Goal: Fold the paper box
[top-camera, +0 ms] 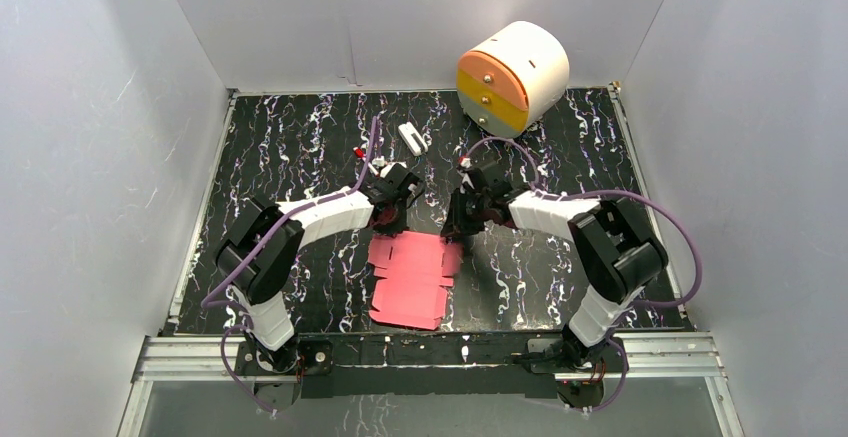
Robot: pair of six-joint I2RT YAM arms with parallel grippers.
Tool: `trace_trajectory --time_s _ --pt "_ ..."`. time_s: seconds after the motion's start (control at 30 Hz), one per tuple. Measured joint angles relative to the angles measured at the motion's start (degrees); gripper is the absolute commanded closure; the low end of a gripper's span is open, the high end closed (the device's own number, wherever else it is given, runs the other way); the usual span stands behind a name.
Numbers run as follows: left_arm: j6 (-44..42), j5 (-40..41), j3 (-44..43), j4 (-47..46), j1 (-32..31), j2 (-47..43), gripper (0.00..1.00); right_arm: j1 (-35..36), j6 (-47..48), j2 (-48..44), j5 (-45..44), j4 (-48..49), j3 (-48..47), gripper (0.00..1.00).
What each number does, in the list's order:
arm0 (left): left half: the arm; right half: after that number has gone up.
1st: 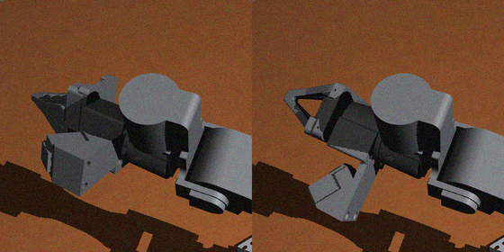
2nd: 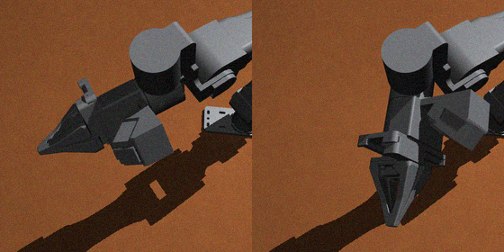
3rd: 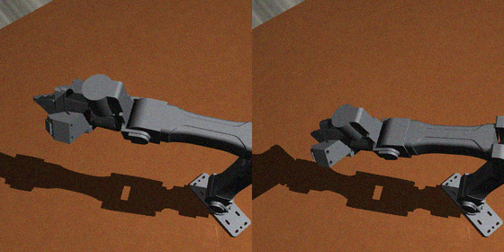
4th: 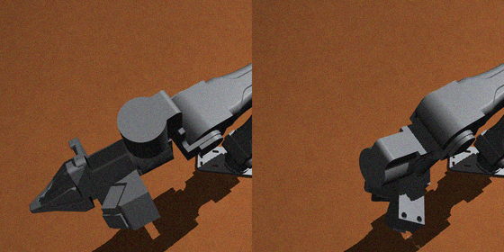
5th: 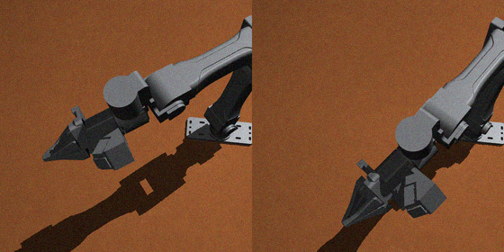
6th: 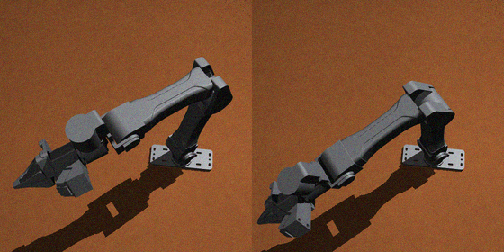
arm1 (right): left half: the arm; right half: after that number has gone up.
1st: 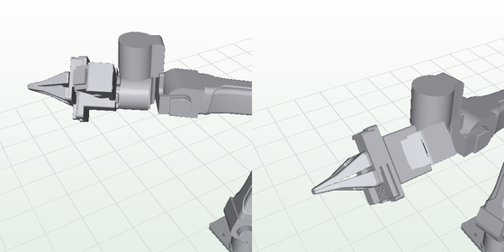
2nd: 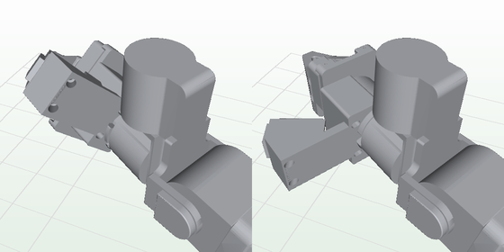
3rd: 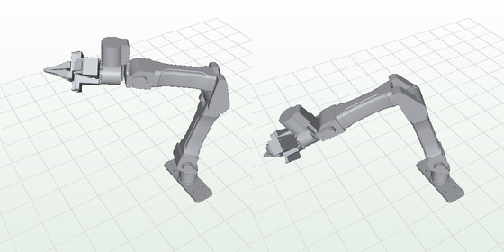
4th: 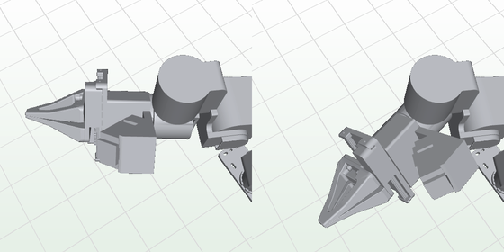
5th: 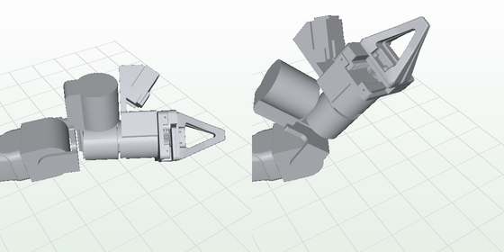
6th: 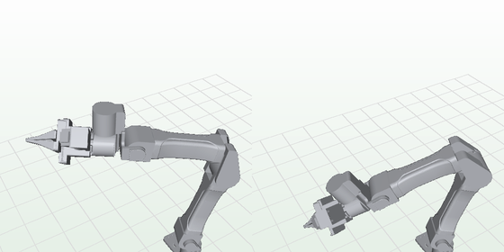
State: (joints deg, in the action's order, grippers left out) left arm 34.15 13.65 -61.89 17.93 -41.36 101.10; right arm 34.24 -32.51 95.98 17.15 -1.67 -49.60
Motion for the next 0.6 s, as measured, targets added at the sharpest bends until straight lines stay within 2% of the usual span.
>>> trace_trajectory --time_s 0.43,0.6 --pt "0.50 0.96 0.46 0.31 0.04 -0.59 1.00 4.63 6.16 5.68 -11.76 -13.55 -13.46 0.82" --pt "0.98 0.59 0.46 -0.09 0.04 -0.59 0.93 5.05 7.74 6.69 -14.49 -16.24 -16.57 0.80"
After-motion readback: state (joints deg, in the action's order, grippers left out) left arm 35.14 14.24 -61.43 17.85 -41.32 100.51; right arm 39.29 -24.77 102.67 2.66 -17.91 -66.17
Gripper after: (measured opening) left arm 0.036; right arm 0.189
